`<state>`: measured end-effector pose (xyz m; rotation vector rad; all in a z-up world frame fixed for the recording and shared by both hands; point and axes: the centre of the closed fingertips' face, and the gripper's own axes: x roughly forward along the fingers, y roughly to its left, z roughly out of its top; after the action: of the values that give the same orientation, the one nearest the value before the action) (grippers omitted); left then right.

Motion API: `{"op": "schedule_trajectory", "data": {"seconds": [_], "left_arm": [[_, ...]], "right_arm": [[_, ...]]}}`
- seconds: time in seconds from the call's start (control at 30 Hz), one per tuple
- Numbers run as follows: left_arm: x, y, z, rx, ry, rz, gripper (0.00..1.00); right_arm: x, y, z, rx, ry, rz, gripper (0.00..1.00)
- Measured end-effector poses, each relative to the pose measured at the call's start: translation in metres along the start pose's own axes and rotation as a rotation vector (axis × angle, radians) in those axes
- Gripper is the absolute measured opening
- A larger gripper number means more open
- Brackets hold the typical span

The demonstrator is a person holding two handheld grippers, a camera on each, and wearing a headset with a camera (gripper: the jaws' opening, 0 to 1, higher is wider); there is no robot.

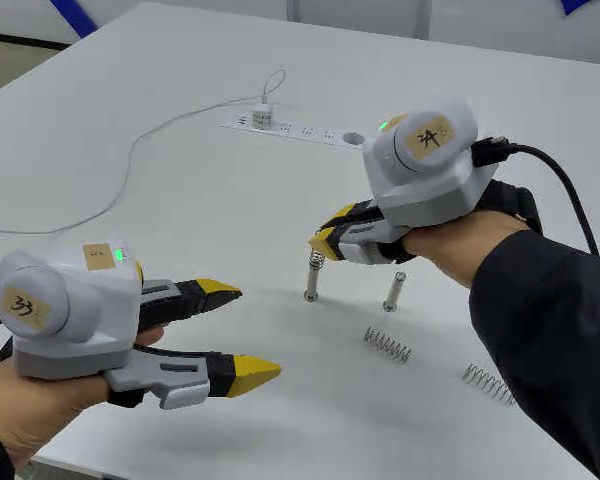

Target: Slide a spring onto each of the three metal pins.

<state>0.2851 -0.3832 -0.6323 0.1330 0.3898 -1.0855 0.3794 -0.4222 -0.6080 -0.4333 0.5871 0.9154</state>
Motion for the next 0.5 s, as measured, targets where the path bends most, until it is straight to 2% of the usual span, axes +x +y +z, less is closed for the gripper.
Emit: {"op": "schedule_trajectory", "data": {"seconds": [0.2, 0.5], "left_arm": [[0.000, 0.000, -0.001, -0.001, 0.003, 0.000, 0.58], [0.000, 0.001, -0.002, -0.003, 0.006, 0.002, 0.57]], "right_arm": [[0.005, 0.000, -0.002, 0.004, 0.004, 0.003, 0.11], [0.019, 0.000, -0.014, 0.015, 0.024, 0.010, 0.11]]}}
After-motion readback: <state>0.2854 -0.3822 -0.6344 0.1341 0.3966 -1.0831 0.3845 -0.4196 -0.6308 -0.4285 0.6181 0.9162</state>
